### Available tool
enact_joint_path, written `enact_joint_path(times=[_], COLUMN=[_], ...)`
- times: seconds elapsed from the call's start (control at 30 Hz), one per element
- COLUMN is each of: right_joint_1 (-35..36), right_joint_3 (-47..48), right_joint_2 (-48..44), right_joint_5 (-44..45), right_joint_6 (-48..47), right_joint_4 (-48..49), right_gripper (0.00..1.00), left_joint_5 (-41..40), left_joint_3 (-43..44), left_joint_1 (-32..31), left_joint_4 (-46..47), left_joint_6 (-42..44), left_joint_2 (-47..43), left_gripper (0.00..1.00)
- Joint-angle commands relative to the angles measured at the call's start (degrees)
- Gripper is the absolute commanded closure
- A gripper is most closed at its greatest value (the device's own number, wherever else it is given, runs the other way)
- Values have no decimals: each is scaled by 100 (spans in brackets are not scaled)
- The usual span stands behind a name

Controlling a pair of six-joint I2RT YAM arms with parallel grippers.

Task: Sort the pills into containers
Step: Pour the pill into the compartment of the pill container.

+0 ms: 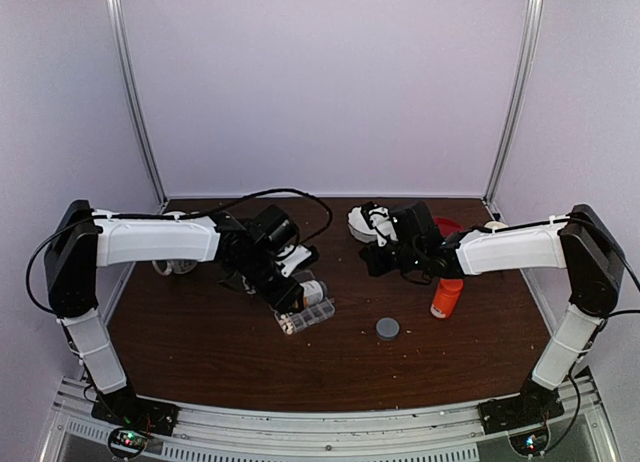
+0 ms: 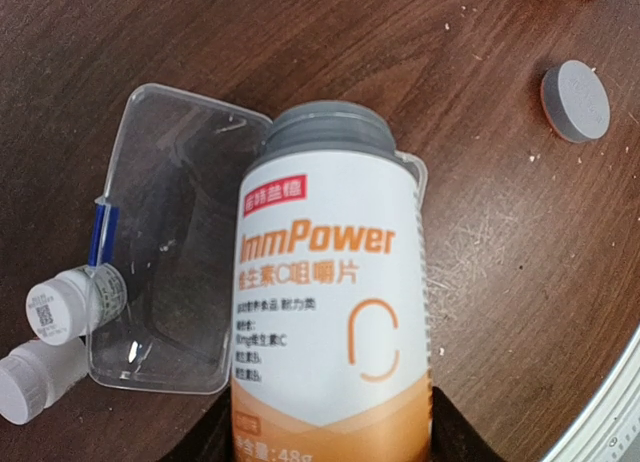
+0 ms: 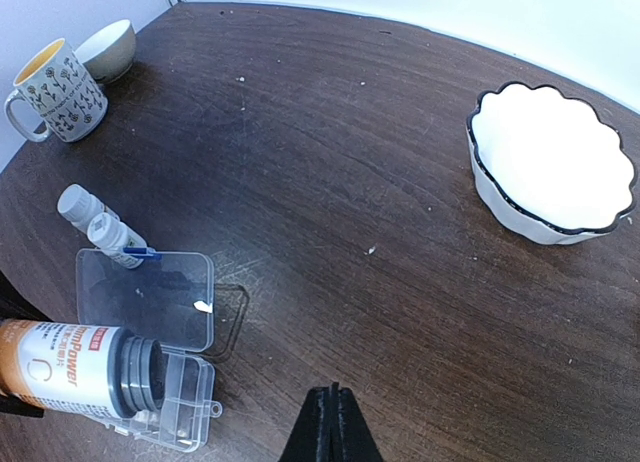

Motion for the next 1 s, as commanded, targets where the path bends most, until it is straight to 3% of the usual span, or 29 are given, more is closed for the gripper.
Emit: enact_joint_path(times=[0.0, 0.97], right_joint_1=[-14, -14], right_joint_3=[-49, -31], right_joint_2=[-149, -122], right_joint_5=[156, 122], right_joint_6=[-15, -36], right_joint_4=[129, 107], right_gripper=[100, 100], left_joint_5=[-29, -13], left_joint_3=[151, 164], left_joint_1=[-22, -22], left_joint_4=[16, 109], left_joint_6=[51, -54], left_joint_2=[130, 149], left_gripper=[100, 100])
